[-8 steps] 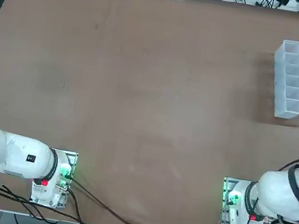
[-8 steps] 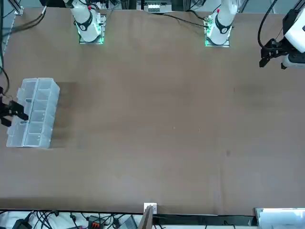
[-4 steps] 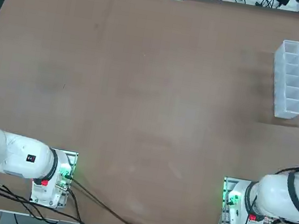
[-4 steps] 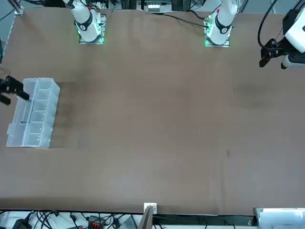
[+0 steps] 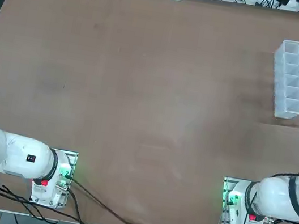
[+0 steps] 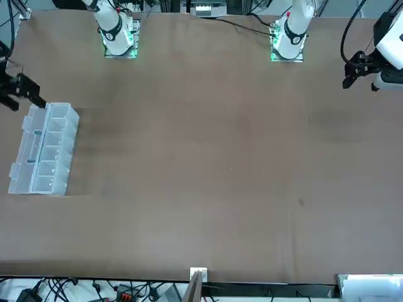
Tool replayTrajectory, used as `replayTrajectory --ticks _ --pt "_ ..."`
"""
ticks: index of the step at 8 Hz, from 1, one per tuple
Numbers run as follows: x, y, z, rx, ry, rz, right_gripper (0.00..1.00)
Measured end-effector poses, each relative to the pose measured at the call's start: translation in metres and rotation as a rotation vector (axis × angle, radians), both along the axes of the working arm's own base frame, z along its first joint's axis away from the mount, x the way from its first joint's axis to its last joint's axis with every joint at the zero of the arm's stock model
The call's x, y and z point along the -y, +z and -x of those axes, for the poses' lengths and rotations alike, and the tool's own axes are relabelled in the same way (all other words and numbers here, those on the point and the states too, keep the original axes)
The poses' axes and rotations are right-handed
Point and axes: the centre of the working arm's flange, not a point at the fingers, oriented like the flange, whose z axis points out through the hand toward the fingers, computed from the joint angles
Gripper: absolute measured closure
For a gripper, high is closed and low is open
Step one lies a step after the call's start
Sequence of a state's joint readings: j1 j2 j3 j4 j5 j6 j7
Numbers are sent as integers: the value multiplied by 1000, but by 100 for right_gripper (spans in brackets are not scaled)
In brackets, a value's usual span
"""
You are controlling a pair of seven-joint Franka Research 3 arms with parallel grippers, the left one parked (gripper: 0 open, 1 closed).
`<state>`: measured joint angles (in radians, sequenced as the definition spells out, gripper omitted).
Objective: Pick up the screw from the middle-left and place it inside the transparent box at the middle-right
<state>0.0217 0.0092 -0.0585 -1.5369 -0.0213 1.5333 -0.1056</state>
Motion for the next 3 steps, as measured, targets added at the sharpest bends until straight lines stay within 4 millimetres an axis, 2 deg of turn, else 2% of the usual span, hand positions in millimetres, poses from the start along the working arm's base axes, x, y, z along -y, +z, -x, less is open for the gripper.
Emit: replayTrajectory --ticks 3 --pt "-26 8 19 2 -40 0 0"
